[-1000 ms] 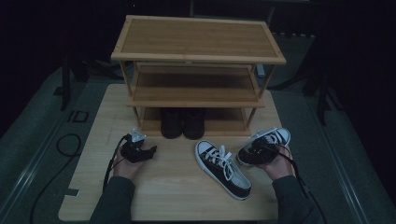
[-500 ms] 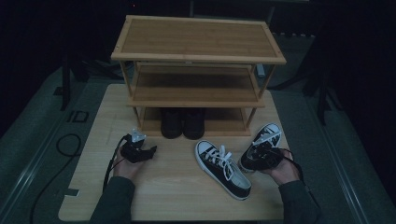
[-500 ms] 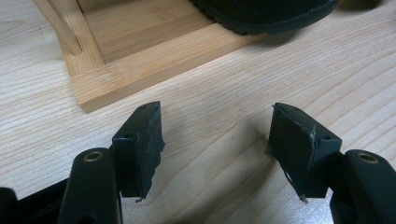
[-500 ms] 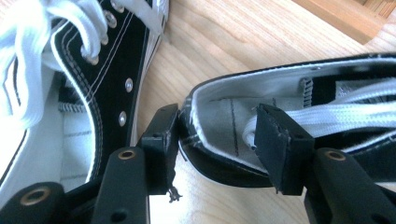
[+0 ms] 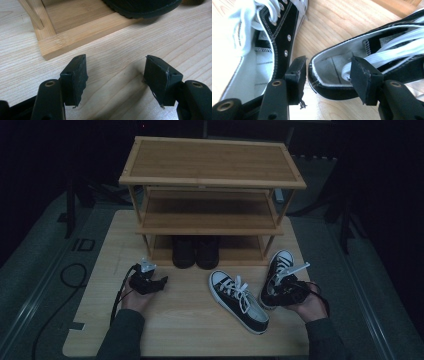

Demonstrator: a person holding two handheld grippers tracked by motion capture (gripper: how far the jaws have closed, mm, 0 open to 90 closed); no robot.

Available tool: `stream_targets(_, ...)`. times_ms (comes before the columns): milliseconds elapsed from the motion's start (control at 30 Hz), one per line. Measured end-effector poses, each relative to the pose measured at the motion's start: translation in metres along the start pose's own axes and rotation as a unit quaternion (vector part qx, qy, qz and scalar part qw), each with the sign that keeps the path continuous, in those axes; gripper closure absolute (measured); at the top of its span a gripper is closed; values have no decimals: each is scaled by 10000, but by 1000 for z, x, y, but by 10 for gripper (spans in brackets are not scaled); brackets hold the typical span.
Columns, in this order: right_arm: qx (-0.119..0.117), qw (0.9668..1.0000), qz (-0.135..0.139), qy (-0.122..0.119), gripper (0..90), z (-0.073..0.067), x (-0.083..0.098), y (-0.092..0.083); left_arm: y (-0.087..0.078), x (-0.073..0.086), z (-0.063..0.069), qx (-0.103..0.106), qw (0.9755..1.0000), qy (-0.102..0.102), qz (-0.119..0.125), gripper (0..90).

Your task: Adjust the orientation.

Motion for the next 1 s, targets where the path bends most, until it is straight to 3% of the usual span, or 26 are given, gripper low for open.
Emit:
stream_targets(200, 185, 9994, 257, 142, 406, 6, 0, -12, 0, 0, 0, -9, 10000, -13, 2, 357)
stream_targets(433, 319, 9977, 538, 251, 401, 10, -6, -19, 0, 0, 0, -10, 10000, -16, 3, 357)
stream_targets(567, 529, 9950, 689, 498, 398, 20, -8, -24, 0, 0, 0, -10, 10000, -16, 3, 357)
stream_targets(1000, 1215, 9875, 307, 953, 373, 48, -4, 0, 0, 0, 0, -11, 10000, -17, -1, 357)
Point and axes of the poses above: each handheld gripper's, and its own axes: y roughly forward along the jaws, x roughly out of its underside, z roughly to its right, the point moved 7 cm from there along y, roughly forward along the jaws, and after that the axes turned 6 degrees about -y, right-handed, at the moved point
